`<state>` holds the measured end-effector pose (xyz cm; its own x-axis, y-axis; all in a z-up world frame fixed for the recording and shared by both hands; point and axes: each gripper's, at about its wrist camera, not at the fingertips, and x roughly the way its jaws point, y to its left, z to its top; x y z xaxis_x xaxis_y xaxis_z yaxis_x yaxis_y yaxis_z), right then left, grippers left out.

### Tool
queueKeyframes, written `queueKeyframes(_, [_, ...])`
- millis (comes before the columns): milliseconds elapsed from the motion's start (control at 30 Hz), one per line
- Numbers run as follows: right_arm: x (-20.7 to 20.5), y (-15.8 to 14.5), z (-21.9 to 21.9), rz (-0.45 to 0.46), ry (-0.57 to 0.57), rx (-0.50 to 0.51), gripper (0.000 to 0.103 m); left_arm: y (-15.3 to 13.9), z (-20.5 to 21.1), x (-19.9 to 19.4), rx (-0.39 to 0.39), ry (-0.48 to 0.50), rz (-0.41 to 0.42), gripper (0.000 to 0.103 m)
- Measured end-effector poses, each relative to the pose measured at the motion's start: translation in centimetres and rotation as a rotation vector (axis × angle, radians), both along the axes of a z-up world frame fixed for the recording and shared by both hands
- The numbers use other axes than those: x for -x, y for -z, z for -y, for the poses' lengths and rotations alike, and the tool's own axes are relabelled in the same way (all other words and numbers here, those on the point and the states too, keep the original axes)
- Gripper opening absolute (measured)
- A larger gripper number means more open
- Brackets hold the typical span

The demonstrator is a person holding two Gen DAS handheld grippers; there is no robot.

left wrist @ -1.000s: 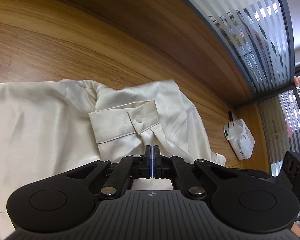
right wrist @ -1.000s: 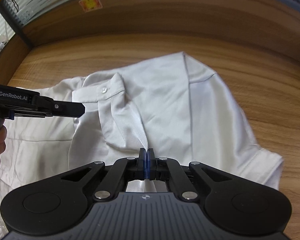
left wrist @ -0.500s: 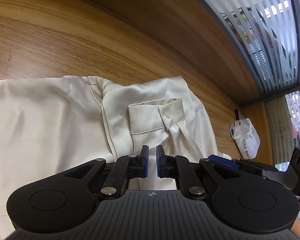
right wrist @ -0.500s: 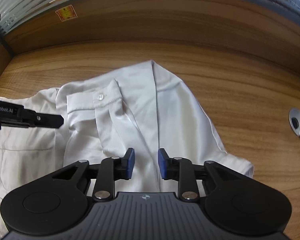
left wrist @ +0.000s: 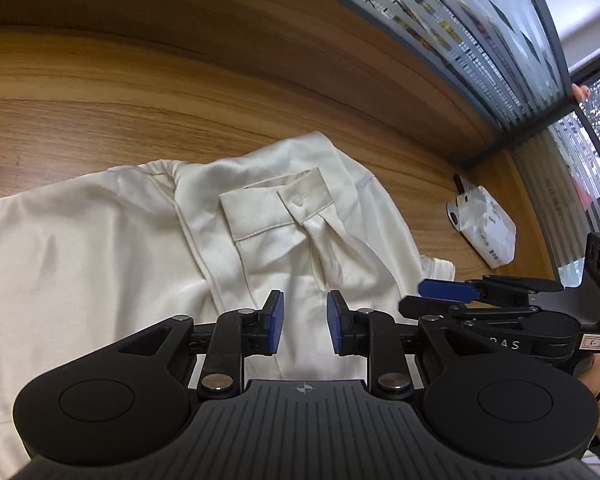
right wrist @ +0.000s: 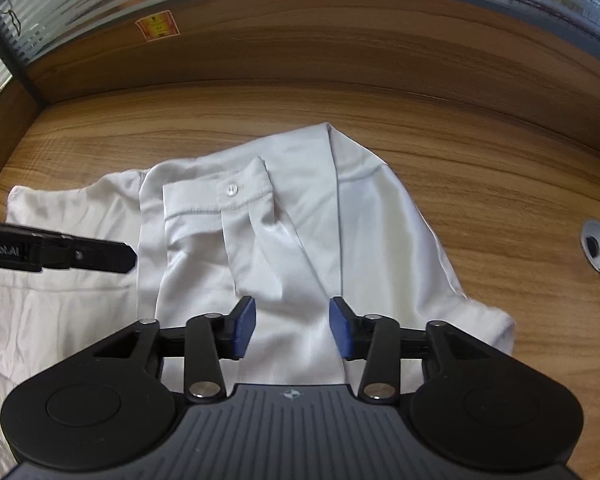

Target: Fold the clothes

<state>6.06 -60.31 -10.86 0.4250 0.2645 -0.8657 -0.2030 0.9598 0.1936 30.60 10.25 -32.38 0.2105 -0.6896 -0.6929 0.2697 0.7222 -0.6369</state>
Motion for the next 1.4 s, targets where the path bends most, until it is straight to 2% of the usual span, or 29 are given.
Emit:
queueKeyframes(167, [3.4, 0.2, 2.0, -0.019, 0.027, 0.014, 0.055, 0.3, -2.3, 1.6, -0.050, -0.063, -0.001, 0.036])
queueKeyframes(400, [7.0, 1.4, 4.2, -0.062, 0.021, 0.032, 0.056, 1.1, -8.3, 4.1, -0.132, -0.208, -0.041, 0.041])
queueKeyframes(633, [7.8, 2.1, 5.3, -0.092, -0.027, 0.062, 0.056, 1.2, -14.7, 4.8, -0.220, -0.367, -0.051, 0.043])
queueKeyframes(800, [6.7, 2.0, 5.6, -0.091, -0.043, 0.093, 0.057, 1.4, -19.6, 3.5, -0.289, -0.443, -0.038, 0.045])
queueKeyframes(1000, [3.8, 1.4, 5.5, -0.087, -0.016, 0.069, 0.057, 1.7, -24.2, -0.2, -0.341, -0.488, -0.024, 0.046])
queueKeyframes(1133, [1.4, 1.2, 4.5, -0.091, -0.030, 0.074, 0.057, 2.1, -26.1, -2.5, -0.353, -0.500, -0.031, 0.048])
queueKeyframes(1300, [-1.5, 1.1, 3.2, -0.115, -0.069, 0.094, 0.057, 2.7, -27.4, -6.0, -0.439, -0.482, -0.068, 0.048])
queueKeyframes(1400, [-3.2, 1.0, 2.6, -0.116, -0.085, 0.109, 0.065, 2.7, -27.8, -6.9, -0.484, -0.462, -0.073, 0.048])
